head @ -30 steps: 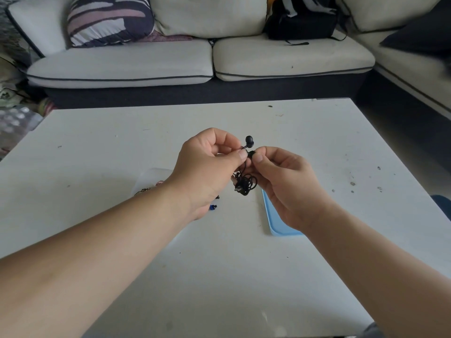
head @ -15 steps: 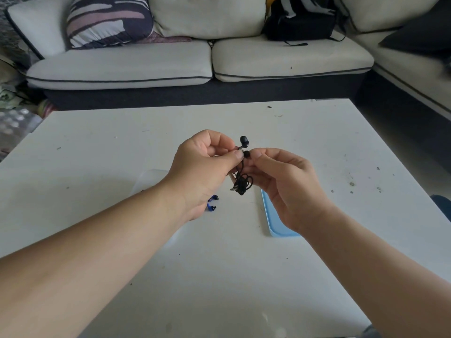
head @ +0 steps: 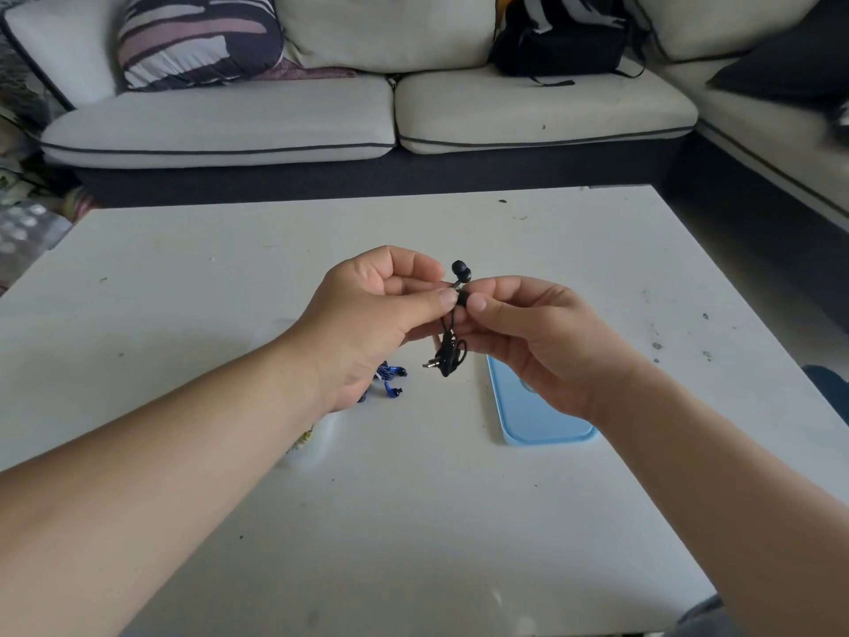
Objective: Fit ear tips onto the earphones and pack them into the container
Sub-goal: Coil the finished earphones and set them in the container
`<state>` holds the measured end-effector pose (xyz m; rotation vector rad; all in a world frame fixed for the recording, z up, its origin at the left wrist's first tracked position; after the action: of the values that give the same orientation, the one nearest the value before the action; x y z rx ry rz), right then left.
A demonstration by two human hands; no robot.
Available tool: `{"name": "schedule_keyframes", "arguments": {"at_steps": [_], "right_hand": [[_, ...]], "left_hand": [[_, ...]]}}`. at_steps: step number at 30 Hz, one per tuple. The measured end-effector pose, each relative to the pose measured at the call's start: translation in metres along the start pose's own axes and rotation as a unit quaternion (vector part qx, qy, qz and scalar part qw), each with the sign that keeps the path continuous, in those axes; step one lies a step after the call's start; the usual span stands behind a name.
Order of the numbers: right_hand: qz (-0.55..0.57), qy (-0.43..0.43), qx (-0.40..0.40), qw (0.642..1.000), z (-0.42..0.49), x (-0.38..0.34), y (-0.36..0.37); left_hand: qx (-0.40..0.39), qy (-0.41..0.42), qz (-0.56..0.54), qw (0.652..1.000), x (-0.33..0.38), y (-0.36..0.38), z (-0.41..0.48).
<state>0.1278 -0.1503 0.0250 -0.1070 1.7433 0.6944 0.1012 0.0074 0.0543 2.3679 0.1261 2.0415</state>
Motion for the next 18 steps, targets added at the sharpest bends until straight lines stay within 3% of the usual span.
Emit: {"name": "schedule_keyframes", "arguments": {"at_steps": [7,18], "right_hand": [[-0.063,-0.011,-0.018,0.998,-0.0024,-0.0082,-0.0004],[-0.022,0.009,-0.028,0.999,-0.0034,-0.0031,-0.0009]], "left_hand": [[-0.032,-0.029,-0.007,0.999,-0.0013,0.0002,-0.0008],[-0.05,-0.051,-0.039,0.997,-0.005,0.0028,-0.0018]]}}
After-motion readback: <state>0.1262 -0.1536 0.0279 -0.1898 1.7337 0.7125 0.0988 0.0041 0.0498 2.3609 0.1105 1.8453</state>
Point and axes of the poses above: each hand's wrist, its own z-axis towards the middle knuckle, its own y-axis out of the palm, x = y × z, the point moved 7 cm from there along z, towards the middle knuckle, and after that the axes turned 3 degrees about -x, right-handed, at the moved point
